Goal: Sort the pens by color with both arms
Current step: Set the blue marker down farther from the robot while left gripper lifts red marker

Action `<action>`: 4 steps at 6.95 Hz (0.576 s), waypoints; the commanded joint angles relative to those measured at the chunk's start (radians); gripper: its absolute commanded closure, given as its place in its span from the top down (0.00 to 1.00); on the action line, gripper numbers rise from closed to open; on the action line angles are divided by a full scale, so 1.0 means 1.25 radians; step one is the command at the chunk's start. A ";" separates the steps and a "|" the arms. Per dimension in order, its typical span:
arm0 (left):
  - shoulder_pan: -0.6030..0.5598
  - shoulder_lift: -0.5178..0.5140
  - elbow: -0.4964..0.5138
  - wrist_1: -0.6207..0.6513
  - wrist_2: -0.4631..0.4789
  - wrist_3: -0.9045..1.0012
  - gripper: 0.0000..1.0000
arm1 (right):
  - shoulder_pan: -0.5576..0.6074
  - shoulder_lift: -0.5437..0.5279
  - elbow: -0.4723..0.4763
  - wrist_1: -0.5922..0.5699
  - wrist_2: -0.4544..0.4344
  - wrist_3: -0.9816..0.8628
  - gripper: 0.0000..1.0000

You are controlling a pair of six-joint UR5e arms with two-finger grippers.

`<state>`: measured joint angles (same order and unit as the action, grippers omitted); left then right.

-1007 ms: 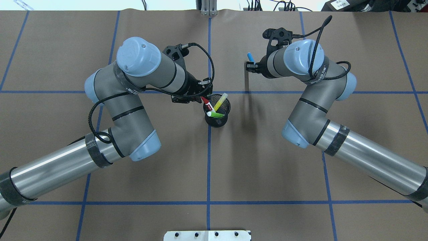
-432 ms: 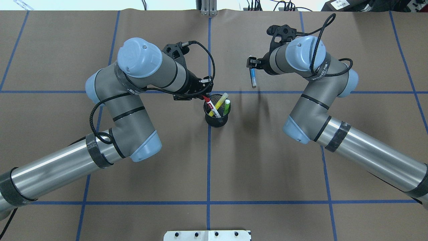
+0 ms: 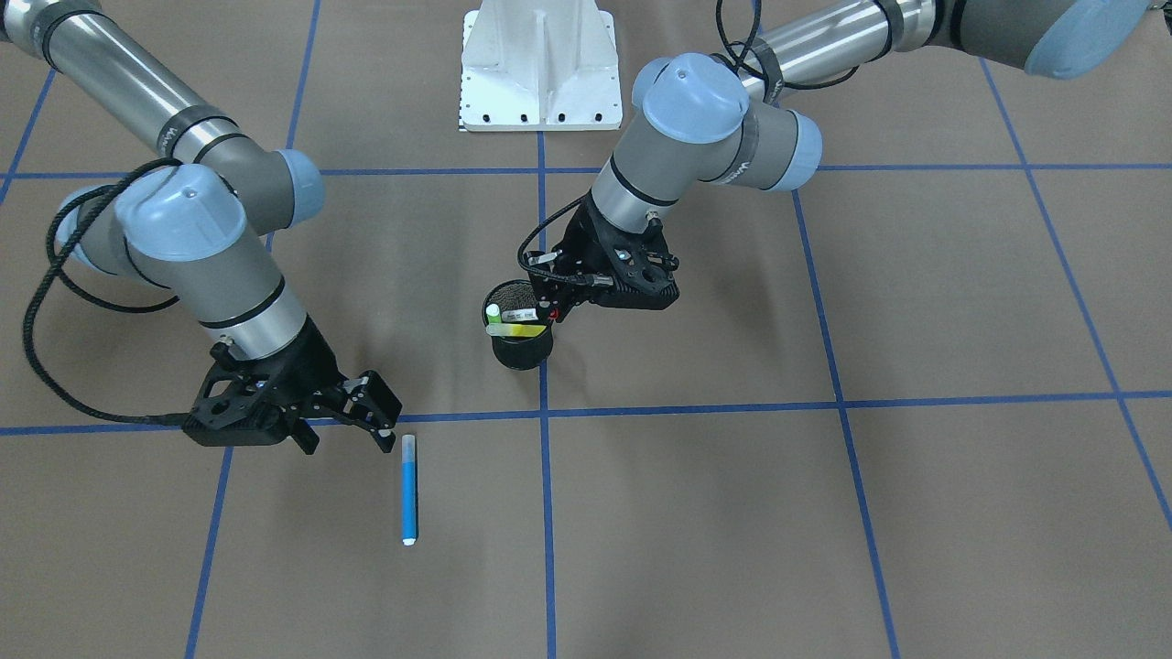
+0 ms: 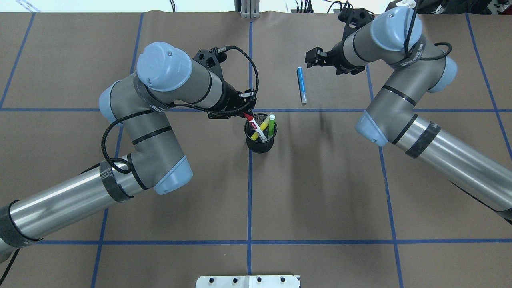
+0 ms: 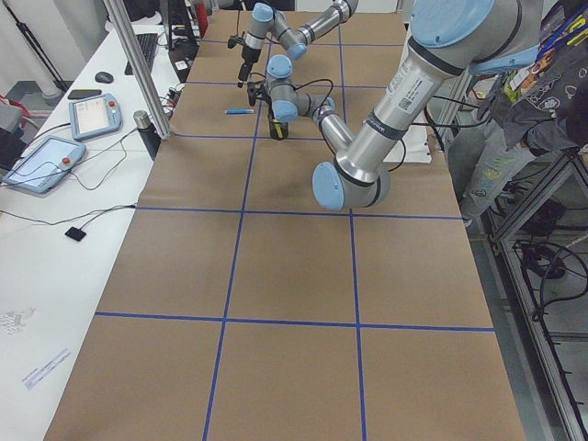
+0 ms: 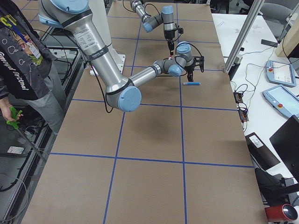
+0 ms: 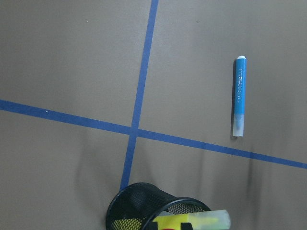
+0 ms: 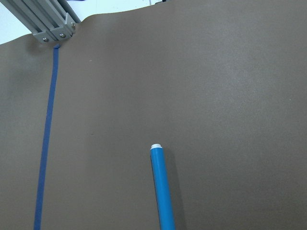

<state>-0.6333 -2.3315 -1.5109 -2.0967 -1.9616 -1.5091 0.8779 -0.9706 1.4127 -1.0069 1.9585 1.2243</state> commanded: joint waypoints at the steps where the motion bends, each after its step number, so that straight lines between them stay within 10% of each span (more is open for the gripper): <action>1: -0.021 0.001 -0.073 0.078 -0.004 0.009 0.00 | 0.058 0.005 0.004 -0.008 0.075 -0.010 1.00; 4: -0.076 -0.031 -0.091 0.088 0.046 0.017 0.00 | 0.143 0.000 -0.002 -0.011 0.159 -0.035 1.00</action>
<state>-0.7039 -2.3493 -1.6200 -1.9894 -1.9440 -1.4885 1.0160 -0.9652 1.4150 -1.0184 2.1050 1.1902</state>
